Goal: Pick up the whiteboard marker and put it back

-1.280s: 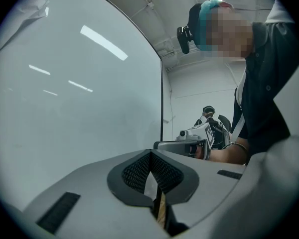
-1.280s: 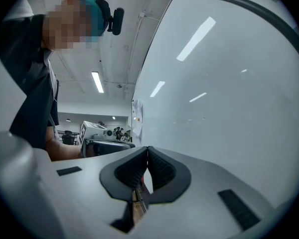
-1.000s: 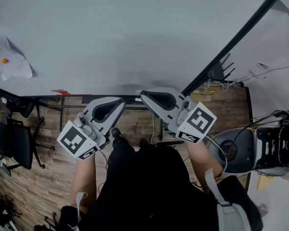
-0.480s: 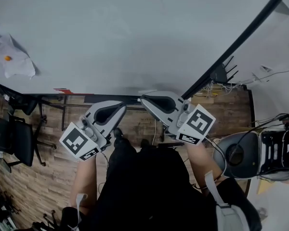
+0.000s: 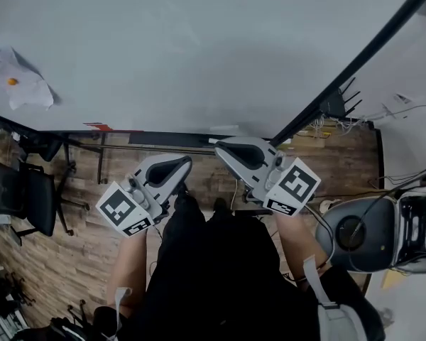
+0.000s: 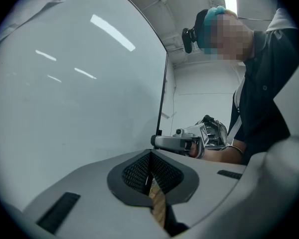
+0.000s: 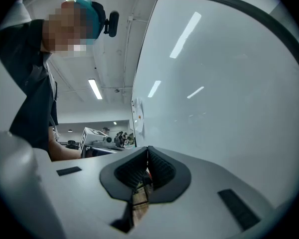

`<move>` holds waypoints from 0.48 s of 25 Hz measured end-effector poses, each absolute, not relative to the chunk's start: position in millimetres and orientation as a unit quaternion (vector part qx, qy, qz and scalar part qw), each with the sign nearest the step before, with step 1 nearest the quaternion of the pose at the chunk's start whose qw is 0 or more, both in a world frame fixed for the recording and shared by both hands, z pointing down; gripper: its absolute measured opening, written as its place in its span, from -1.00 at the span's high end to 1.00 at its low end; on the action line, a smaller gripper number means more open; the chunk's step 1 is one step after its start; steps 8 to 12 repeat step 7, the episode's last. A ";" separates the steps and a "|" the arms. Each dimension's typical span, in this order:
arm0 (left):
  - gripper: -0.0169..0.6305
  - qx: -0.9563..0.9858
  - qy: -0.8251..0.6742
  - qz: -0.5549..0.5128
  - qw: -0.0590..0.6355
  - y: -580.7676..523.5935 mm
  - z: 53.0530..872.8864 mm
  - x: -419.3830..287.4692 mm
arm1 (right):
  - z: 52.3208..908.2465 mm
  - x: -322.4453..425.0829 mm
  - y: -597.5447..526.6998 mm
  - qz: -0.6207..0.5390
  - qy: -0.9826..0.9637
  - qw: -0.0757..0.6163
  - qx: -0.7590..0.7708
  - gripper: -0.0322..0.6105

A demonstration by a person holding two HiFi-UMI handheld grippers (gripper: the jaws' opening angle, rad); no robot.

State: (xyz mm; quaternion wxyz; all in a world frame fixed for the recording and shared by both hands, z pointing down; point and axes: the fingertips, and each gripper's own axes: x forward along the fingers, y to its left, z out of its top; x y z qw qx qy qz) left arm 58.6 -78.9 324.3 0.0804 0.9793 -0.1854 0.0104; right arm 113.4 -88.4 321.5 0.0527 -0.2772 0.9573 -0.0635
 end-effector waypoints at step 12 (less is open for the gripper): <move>0.92 0.975 -0.196 0.035 0.101 -73.8 356.9 50.9 | 339.5 108.3 -93.0 -0.080 0.956 0.074 -0.272 0.84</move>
